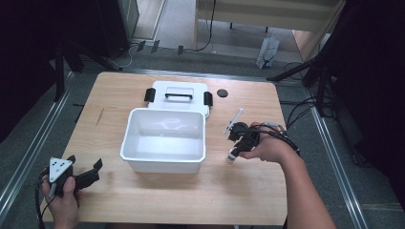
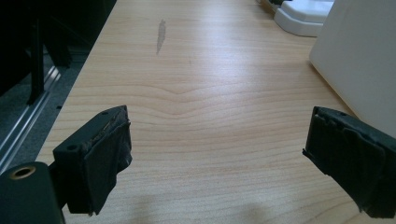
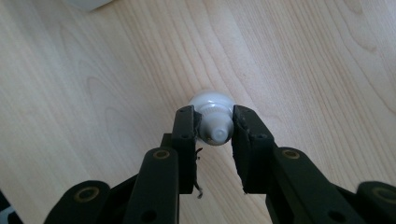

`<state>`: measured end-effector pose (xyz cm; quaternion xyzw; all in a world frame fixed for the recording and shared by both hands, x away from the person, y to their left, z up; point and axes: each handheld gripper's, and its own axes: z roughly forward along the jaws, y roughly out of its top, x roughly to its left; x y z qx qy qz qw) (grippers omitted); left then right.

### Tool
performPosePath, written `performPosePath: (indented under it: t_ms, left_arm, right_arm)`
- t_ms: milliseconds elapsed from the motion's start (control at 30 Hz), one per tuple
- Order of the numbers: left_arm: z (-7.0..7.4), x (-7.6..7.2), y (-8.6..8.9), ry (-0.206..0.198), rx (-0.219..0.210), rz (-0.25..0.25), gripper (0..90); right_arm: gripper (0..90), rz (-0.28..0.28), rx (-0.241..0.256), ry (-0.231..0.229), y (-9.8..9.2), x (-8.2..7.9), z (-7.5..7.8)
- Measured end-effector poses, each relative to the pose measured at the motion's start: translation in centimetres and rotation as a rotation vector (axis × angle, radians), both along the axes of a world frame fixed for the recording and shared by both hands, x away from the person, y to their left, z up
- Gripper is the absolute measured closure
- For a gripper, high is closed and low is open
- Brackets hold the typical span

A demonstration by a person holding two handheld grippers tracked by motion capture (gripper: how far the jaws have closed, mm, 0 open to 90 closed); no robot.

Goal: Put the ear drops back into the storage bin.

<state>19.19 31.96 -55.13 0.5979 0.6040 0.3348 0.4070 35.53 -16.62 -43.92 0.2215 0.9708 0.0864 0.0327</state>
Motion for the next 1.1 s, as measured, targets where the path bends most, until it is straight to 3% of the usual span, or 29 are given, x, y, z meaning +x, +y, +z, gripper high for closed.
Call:
performPosePath:
  t_ms: [167,267,667,1100]
  left_arm:
    - [0.0,0.0,0.0,0.001,0.002,0.001,7.9]
    - [0.0,0.0,-0.1,-0.001,0.005,0.002,7.9]
    - [0.0,0.0,0.0,0.001,0.0,0.001,7.8]
    - [0.0,0.0,0.0,0.004,-0.001,0.001,7.9]
  right_arm:
    - [72.1,0.043,-0.002,-0.031,0.6,-0.2,1.8]
    - [72.1,0.042,0.024,-0.049,1.1,-0.1,3.1]
    - [72.1,0.102,0.029,-0.064,3.7,0.3,7.8]
    - [72.2,0.138,0.046,-0.101,6.4,0.5,11.7]
